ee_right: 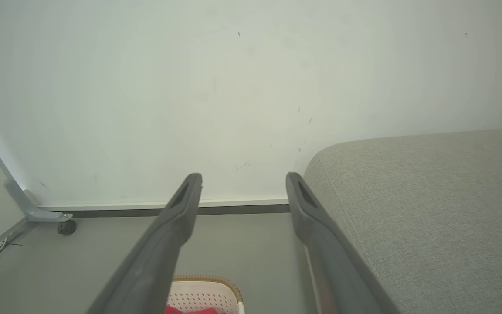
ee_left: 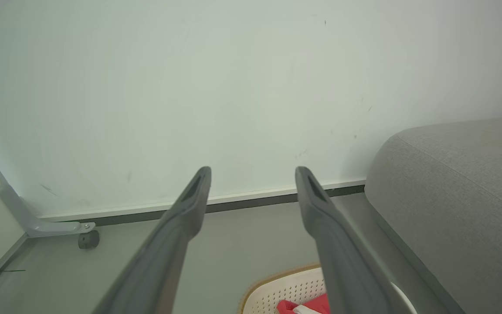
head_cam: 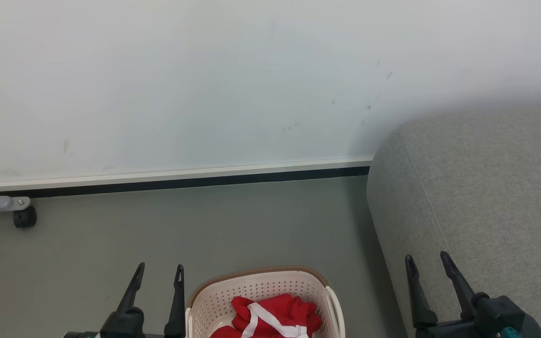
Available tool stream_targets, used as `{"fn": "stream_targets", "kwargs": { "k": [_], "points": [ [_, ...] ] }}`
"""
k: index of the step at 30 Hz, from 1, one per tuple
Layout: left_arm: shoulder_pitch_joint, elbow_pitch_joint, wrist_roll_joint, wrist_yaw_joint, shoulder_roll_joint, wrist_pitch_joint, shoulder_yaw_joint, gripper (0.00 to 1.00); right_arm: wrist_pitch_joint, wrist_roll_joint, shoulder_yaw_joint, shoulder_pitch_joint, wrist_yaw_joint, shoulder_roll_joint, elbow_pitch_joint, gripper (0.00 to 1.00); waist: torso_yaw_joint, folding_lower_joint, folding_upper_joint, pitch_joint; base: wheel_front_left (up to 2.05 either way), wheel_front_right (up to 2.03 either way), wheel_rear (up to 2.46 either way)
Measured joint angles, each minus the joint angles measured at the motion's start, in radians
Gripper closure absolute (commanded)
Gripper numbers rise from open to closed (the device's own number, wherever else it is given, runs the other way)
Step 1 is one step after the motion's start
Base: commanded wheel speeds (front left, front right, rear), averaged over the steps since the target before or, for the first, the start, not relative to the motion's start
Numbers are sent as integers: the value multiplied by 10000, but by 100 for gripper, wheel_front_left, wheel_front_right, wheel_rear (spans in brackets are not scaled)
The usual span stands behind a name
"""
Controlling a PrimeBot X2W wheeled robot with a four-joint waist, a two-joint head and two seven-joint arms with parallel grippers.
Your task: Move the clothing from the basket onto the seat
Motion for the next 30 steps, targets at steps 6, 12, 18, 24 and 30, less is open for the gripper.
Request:
{"fn": "stream_targets", "kwargs": {
  "k": [6, 12, 18, 24, 30],
  "points": [
    [5, 23, 301, 35, 2, -31, -12, 0, -50, -309, 50, 116, -67, -4, -52, 0, 3, 0, 0, -15, 0, 0, 0],
    [10, 69, 301, 27, -8, -31, 12, 0, -50, -311, 25, 166, -67, -4, -52, 0, 15, 0, 0, -28, 0, 0, 0],
    [59, 128, 303, 19, -19, -31, 40, 0, -50, -311, -31, 181, -65, -4, -52, 0, 38, 0, 0, -41, 0, 0, 0],
    [161, 146, 314, -56, -27, -31, 52, 0, -50, -314, -86, 217, -65, 4, -67, 0, 53, 0, 0, -29, 0, 0, 0],
    [184, 104, 391, -77, -33, -31, 65, 0, -50, -395, -180, 348, -61, 13, -182, 0, 36, 0, 0, 139, 0, 0, 0]
  ]
}}
